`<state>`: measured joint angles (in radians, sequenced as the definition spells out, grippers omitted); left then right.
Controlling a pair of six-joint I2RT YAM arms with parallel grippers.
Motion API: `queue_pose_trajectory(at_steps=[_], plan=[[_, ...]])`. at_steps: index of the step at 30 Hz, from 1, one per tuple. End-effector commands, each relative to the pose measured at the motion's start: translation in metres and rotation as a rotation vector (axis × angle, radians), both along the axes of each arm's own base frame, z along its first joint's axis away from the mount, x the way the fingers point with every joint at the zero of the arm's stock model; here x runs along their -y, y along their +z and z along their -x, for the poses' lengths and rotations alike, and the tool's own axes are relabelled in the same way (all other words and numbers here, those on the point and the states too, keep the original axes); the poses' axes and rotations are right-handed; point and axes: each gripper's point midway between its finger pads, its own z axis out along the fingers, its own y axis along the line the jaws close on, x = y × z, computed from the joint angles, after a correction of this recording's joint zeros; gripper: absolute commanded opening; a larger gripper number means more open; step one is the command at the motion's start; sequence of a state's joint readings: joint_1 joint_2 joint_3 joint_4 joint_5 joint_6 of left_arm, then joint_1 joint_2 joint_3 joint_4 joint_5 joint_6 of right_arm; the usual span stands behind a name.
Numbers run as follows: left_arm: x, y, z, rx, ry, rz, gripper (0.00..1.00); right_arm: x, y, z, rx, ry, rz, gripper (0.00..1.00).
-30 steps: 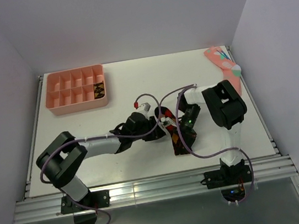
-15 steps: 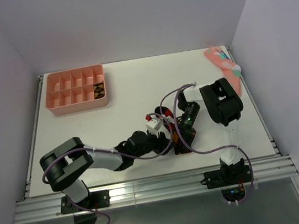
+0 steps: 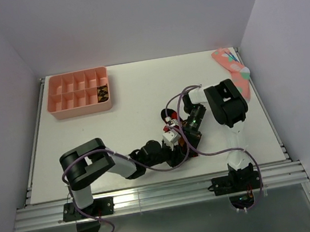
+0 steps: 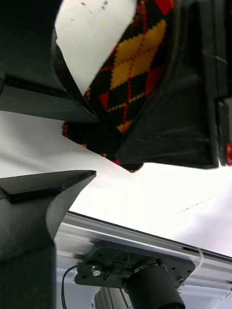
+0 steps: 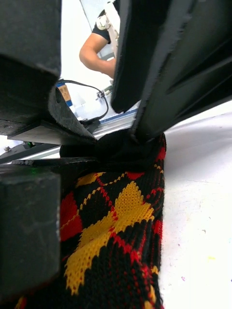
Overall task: Roll the socks
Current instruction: Roll the sock at the center of the board.
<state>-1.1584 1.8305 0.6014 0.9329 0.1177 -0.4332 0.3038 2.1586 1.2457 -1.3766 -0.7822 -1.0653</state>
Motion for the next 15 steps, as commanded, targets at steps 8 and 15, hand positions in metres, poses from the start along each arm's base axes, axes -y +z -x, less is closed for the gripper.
queue_pose_trajectory(at_steps=[8,15], plan=[[0.028,0.017,-0.003,0.154,-0.078,0.044,0.48,0.000,0.004,-0.004,-0.036,-0.003,-0.008,0.20],[0.025,0.004,-0.002,0.152,-0.076,0.026,0.46,0.001,0.002,-0.004,-0.049,-0.006,-0.006,0.20]])
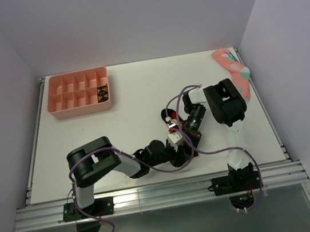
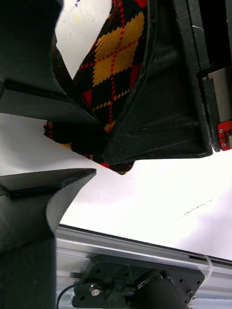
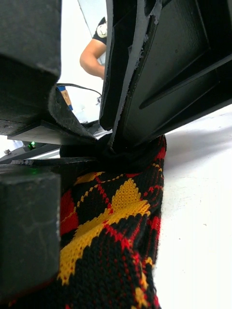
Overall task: Roll the socks
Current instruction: Roll the sock at the center of the board.
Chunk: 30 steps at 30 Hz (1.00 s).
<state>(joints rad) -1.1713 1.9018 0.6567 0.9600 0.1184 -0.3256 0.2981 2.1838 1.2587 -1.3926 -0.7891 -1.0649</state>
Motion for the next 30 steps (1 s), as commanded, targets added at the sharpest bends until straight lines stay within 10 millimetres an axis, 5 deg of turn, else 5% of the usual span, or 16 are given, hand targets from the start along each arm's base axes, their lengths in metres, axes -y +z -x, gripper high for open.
queue_pose_trajectory(at_steps=[1,7,17,25,30], plan=[[0.010,0.010,0.003,0.046,-0.037,0.043,0.46,0.001,0.003,-0.003,-0.027,0.001,-0.010,0.20],[0.011,0.000,0.006,0.024,-0.057,0.002,0.37,-0.001,0.003,-0.007,-0.019,-0.014,-0.010,0.20],[0.021,-0.034,0.011,-0.139,-0.059,-0.160,0.01,0.000,0.000,-0.013,0.047,-0.046,0.011,0.20],[0.005,-0.055,0.011,-0.285,0.031,-0.362,0.00,0.002,-0.002,-0.032,0.245,-0.107,0.028,0.44],[-0.007,-0.054,0.011,-0.448,0.101,-0.435,0.00,-0.001,0.014,-0.053,0.331,-0.203,0.008,0.58]])
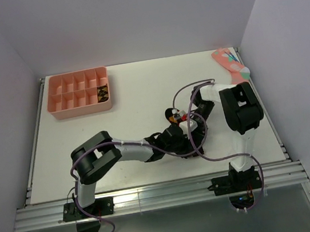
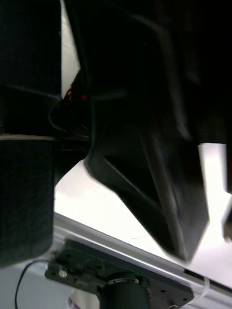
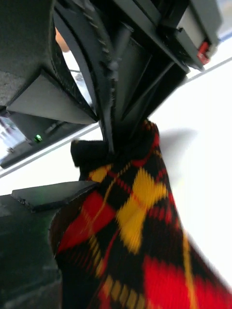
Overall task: Roll the socks
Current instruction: Roll the sock at the center of the board.
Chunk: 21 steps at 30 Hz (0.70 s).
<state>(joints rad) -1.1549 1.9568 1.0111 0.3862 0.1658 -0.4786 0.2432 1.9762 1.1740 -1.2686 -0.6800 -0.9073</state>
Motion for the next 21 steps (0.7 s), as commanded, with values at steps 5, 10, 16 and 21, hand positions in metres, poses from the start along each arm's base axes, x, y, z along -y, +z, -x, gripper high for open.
queue_pose_trajectory(at_steps=[5,10,16,21], plan=[[-0.047,-0.035,0.014,-0.274,0.103,-0.277,0.01,-0.018,0.016,-0.066,0.228,-0.224,-0.127,0.61],[-0.045,-0.017,0.007,-0.302,0.135,-0.305,0.00,0.005,0.027,-0.103,0.311,-0.390,-0.119,0.63],[-0.043,0.001,0.003,-0.309,0.166,-0.310,0.00,0.024,0.030,-0.117,0.387,-0.501,-0.021,0.62],[-0.040,0.012,0.003,-0.313,0.164,-0.295,0.00,0.029,0.022,-0.112,0.356,-0.517,0.035,0.61]])
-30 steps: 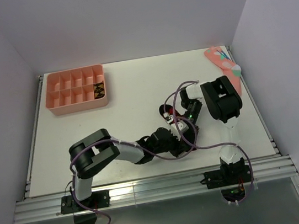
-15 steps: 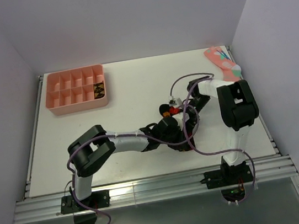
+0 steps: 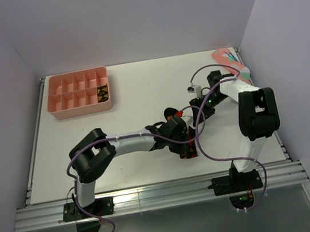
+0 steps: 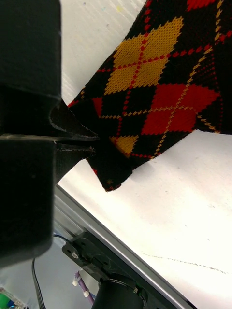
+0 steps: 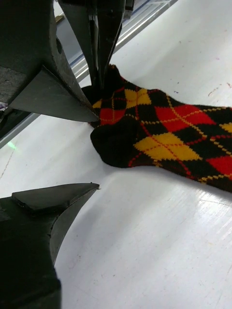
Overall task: Roll the socks
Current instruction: Roll the sock at the center of the board.
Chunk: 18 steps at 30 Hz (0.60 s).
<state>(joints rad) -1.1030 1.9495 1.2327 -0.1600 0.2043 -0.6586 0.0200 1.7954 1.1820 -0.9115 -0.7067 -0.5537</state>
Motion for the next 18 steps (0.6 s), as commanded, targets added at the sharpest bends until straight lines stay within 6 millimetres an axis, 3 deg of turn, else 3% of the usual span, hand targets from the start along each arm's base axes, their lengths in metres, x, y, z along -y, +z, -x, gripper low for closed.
queue_pose_trajectory(at_steps=[1,6,12,18], plan=[[-0.010,0.010,0.003,-0.016,0.021,-0.049,0.00,0.003,-0.001,0.000,0.001,-0.021,0.041,0.61],[-0.005,0.007,0.005,-0.009,-0.010,-0.055,0.00,0.010,-0.008,0.011,-0.027,-0.017,0.078,0.60],[0.001,-0.003,0.011,-0.055,-0.089,-0.101,0.00,0.011,0.003,-0.002,0.052,-0.057,0.059,0.57],[0.005,-0.007,0.010,-0.188,-0.128,-0.082,0.00,0.031,0.022,-0.021,0.114,-0.178,0.014,0.57]])
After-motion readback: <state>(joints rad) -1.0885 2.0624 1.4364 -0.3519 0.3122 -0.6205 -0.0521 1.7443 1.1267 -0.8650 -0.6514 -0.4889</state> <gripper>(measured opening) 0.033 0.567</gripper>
